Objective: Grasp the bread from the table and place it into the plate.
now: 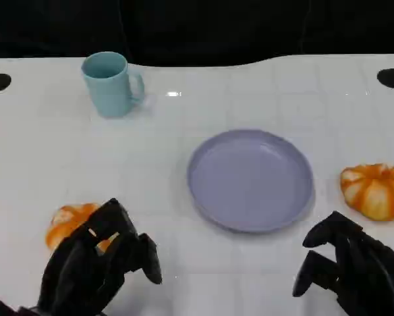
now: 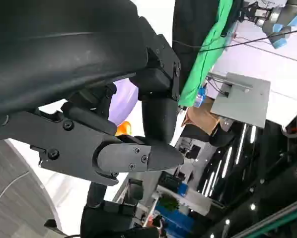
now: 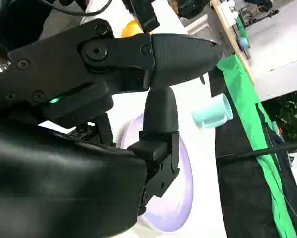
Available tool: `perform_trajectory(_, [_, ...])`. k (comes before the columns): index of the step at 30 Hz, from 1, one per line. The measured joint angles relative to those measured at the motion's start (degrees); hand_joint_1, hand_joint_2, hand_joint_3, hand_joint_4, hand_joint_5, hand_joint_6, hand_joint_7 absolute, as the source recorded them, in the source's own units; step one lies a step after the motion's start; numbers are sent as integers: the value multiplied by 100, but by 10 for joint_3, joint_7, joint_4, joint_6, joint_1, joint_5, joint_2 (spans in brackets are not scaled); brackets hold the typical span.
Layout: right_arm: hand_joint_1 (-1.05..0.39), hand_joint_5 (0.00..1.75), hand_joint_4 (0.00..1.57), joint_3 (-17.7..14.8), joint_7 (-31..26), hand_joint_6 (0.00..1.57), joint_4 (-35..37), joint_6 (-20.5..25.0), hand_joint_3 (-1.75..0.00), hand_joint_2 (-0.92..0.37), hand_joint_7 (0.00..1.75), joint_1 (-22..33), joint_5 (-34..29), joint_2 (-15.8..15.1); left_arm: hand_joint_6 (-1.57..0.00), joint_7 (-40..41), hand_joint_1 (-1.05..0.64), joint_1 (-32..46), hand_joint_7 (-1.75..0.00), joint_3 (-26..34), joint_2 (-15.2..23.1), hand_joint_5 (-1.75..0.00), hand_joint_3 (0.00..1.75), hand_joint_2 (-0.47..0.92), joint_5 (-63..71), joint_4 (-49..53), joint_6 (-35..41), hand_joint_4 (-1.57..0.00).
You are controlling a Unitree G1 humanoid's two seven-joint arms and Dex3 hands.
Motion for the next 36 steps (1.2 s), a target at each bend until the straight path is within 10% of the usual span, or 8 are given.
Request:
perform_trajectory(28, [-52,175,61,0,-2,42,-8,4,-44,-92,167,1,1,-3,-51,-1,-56,0,-172,0,3,-175,39,92,-1,0,0,-71])
perform_trajectory(36, [-52,175,61,0,-4,41,-10,6,-44,-92,168,2,1,-2,-64,15,-57,2,-106,0,-1,-155,29,92,27,-9,-39,-56])
